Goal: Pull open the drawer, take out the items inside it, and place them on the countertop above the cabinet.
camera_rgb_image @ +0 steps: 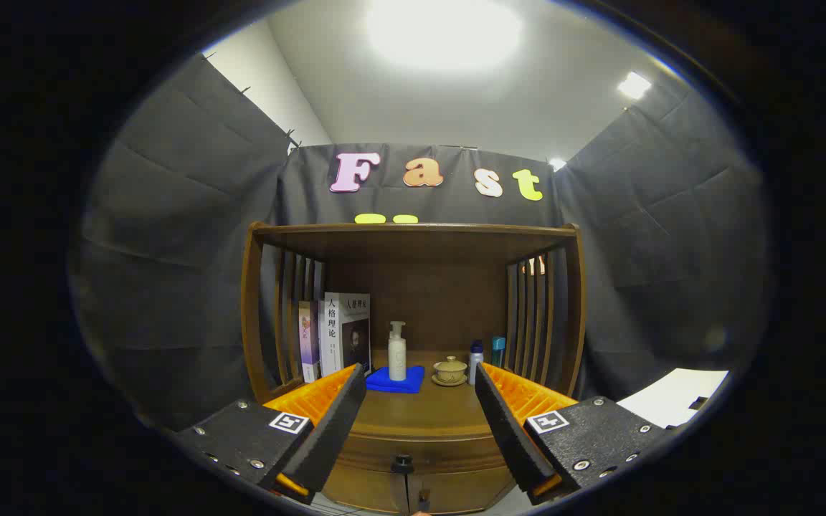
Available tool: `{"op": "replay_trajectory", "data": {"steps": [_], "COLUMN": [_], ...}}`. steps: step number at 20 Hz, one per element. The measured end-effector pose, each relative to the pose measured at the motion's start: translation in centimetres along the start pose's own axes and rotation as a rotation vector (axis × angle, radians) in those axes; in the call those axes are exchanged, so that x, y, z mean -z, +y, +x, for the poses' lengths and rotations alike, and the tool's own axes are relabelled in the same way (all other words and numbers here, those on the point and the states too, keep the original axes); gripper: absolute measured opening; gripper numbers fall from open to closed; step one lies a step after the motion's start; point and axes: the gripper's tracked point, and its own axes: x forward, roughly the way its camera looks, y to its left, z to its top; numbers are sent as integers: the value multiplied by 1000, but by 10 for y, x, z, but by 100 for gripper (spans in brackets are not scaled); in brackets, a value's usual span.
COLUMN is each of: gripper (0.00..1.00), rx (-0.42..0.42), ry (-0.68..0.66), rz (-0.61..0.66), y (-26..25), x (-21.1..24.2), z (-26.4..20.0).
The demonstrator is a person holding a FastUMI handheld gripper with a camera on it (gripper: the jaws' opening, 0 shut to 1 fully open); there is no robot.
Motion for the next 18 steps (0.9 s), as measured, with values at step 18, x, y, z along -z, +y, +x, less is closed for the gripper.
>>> {"op": "replay_trajectory", "data": {"steps": [18], "gripper": [95], "rx": [-46], "ry": [40], "rz": [-18], "y": [14], "x": [16], "z": [2]}}
